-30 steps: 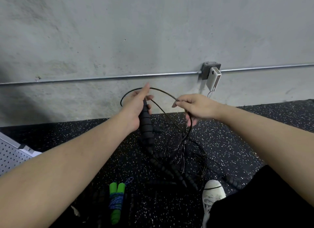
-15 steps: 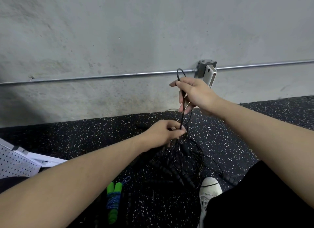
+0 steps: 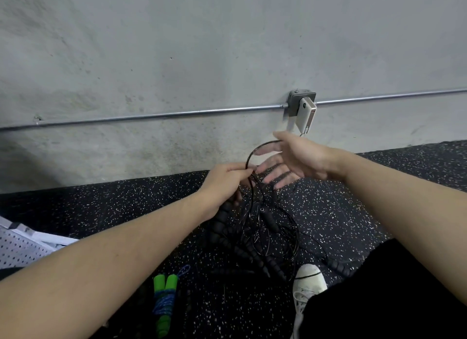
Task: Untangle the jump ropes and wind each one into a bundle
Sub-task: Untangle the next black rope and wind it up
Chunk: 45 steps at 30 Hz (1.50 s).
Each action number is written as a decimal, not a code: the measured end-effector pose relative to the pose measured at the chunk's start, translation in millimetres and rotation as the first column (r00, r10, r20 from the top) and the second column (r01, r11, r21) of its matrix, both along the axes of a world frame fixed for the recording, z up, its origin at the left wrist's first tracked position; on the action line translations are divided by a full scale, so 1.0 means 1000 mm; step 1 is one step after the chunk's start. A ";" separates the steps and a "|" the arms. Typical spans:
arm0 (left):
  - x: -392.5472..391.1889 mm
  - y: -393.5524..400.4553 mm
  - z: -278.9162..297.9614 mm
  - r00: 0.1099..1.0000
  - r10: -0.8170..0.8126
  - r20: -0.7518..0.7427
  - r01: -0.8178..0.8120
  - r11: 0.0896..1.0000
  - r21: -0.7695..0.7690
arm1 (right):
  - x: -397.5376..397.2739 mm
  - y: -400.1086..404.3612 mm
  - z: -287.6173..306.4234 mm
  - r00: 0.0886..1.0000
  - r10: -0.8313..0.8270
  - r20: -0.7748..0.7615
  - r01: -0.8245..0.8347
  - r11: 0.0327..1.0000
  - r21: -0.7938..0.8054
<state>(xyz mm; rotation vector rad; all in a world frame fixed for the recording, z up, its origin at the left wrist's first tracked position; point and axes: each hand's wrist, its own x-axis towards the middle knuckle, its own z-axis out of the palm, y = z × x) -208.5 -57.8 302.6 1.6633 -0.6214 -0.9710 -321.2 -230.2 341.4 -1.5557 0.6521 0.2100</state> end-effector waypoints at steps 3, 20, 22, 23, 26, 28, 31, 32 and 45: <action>0.002 -0.002 0.008 0.990 0.039 -0.139 -0.043 0.999 -0.025 | -0.003 -0.003 0.001 1.000 0.021 0.019 -0.018 0.994 -0.108; 0.033 -0.006 0.029 0.819 0.303 -0.487 -0.418 0.897 -0.145 | 0.012 0.021 -0.006 0.975 0.220 -0.001 -0.189 0.837 -0.514; 0.031 -0.005 0.021 0.837 0.315 -0.448 -0.401 0.910 -0.109 | 0.015 0.024 -0.003 0.989 0.139 0.058 -0.093 0.870 -0.485; 0.029 -0.005 0.017 0.852 0.309 -0.424 -0.383 0.918 -0.100 | 0.017 0.025 -0.001 0.990 0.100 0.095 -0.040 0.869 -0.493; 0.017 -0.004 0.005 0.926 0.226 -0.303 -0.256 0.965 -0.063 | 0.022 0.025 0.005 0.977 -0.001 0.215 0.111 0.858 -0.501; 0.006 -0.003 -0.003 0.987 0.080 -0.139 -0.084 0.996 -0.028 | 0.023 0.028 0.008 0.961 -0.055 0.271 0.186 0.856 -0.483; -0.010 -0.003 -0.012 0.991 -0.125 0.057 0.124 0.992 0.017 | 0.026 0.036 0.015 0.937 -0.074 0.343 0.228 0.871 -0.435; -0.013 -0.004 -0.016 0.976 -0.169 0.134 0.166 0.986 0.032 | 0.027 0.039 0.016 0.931 -0.067 0.358 0.225 0.879 -0.421; 0.007 -0.006 -0.035 0.678 -0.390 0.623 0.194 0.912 0.361 | 0.027 0.034 0.021 0.815 -0.245 0.525 0.408 0.886 -0.220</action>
